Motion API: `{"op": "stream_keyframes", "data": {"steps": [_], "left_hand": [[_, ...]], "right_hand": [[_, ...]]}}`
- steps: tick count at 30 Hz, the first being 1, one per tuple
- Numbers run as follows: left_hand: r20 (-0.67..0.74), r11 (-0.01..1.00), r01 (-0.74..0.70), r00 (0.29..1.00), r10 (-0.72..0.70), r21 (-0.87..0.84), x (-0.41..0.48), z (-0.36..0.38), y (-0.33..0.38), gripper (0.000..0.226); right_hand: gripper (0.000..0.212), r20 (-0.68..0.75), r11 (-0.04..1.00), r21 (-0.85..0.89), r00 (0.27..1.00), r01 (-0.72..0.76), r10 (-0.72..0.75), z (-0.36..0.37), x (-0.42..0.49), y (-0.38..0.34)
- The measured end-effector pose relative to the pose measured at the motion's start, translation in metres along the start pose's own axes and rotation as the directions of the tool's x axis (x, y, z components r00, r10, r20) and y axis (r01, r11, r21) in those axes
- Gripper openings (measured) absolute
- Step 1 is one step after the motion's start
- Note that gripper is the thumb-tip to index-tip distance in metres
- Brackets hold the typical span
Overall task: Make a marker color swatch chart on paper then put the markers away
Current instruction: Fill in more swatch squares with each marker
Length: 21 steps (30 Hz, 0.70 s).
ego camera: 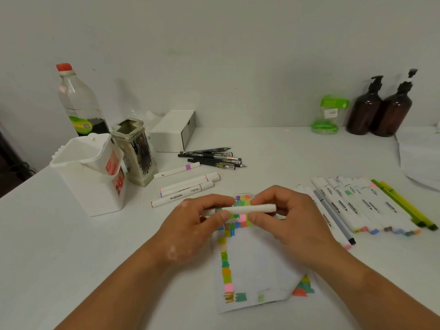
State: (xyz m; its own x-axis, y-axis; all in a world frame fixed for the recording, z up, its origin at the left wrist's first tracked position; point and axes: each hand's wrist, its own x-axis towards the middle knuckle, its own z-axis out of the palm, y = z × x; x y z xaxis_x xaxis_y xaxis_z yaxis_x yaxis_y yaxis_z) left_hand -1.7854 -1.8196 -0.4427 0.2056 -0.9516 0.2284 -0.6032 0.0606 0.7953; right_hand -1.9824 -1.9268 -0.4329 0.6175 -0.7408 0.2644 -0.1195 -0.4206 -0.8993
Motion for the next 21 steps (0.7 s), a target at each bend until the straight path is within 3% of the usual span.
{"op": "stream_keyframes", "data": {"steps": [2,7,14,17,21], "left_hand": [[0.038,0.993,-0.064,0.997,0.06,0.098,-0.002,0.004,0.004,0.021],[0.115,0.985,-0.096,0.99,0.08,0.14,-0.006,0.009,0.009,0.036],[0.114,0.978,-0.153,0.984,0.137,0.145,-0.005,0.01,0.014,0.034],[0.089,0.979,-0.131,0.989,0.118,0.157,-0.005,0.012,0.009,0.03],[0.057,0.937,0.019,0.998,-0.041,0.348,-0.003,0.011,-0.001,0.069]], "right_hand": [[0.026,0.021,0.997,0.081,1.0,0.019,-0.021,0.002,-0.001,-0.002],[0.014,0.109,0.955,0.289,0.994,-0.06,0.029,0.008,-0.002,-0.004],[0.023,0.178,0.964,0.262,0.984,-0.054,0.007,0.014,-0.005,-0.003],[0.016,0.133,0.967,0.253,0.991,-0.028,-0.006,0.013,-0.004,-0.004],[0.007,-0.014,0.929,0.354,0.992,-0.111,0.124,0.006,0.002,0.001]]}}
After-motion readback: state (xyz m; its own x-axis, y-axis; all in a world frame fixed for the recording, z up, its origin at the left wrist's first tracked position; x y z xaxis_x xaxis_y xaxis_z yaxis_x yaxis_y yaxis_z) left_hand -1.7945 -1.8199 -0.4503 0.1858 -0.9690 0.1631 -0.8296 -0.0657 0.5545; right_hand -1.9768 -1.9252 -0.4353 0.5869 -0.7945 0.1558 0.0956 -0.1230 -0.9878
